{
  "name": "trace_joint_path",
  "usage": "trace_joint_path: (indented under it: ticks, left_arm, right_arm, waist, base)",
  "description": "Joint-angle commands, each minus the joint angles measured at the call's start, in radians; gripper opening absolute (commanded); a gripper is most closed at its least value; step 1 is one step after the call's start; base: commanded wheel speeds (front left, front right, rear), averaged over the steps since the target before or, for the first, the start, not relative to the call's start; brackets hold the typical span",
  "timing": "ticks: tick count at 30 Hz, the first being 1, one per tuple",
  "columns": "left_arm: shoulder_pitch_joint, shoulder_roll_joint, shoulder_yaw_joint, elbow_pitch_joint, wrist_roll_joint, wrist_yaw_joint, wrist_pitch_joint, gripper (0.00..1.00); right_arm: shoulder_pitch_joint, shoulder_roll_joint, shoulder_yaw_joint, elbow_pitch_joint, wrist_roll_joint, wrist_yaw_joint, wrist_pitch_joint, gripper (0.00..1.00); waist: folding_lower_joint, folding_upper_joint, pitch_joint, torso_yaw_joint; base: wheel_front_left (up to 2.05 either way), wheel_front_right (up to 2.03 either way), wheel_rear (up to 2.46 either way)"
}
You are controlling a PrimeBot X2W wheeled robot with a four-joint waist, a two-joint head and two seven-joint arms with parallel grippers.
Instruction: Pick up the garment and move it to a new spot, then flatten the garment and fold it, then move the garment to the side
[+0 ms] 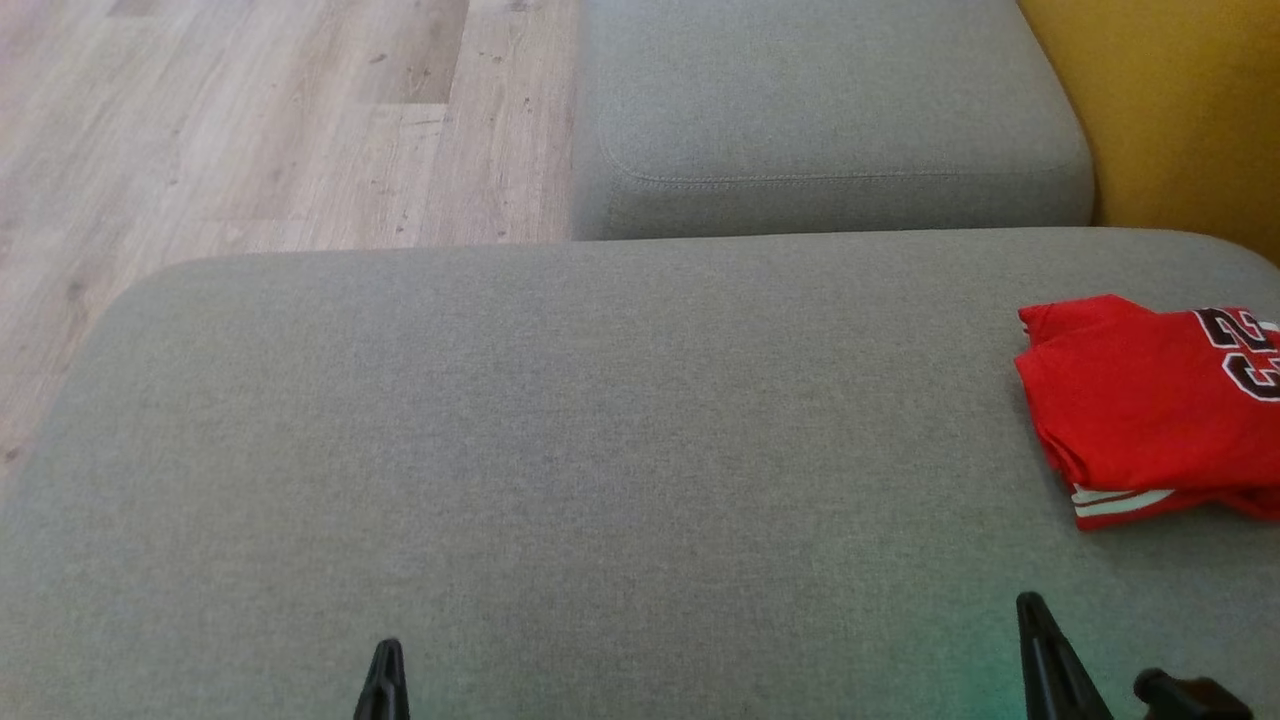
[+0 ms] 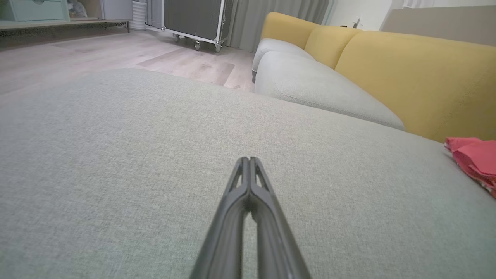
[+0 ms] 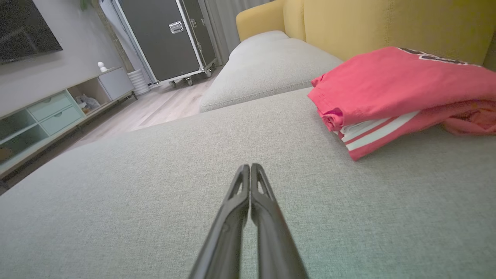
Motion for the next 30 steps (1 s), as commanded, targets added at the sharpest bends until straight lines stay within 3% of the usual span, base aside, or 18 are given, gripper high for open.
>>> trace_joint_path:
  ticks: [1,30]
  left_arm:
    - [-0.046,0.007,0.021,-0.028,-0.032,-0.009,0.003,0.0]
    - [-0.136,0.019,0.082,-0.004,-0.387,-0.057,0.072,0.0]
  right_arm:
    - [-0.057,-0.013,-0.003,-0.027,0.036,0.0,0.003,0.0]
    - [-0.143,-0.025,-0.021,-0.011,0.409,0.0,0.074,0.0]
  waist:
    - [0.0,0.0,0.001,-0.001]
    - [-0.0001,0.0,0.027,-0.02]
  base:
    - [0.0,0.0,0.0]
    - [0.0,0.0,0.0]
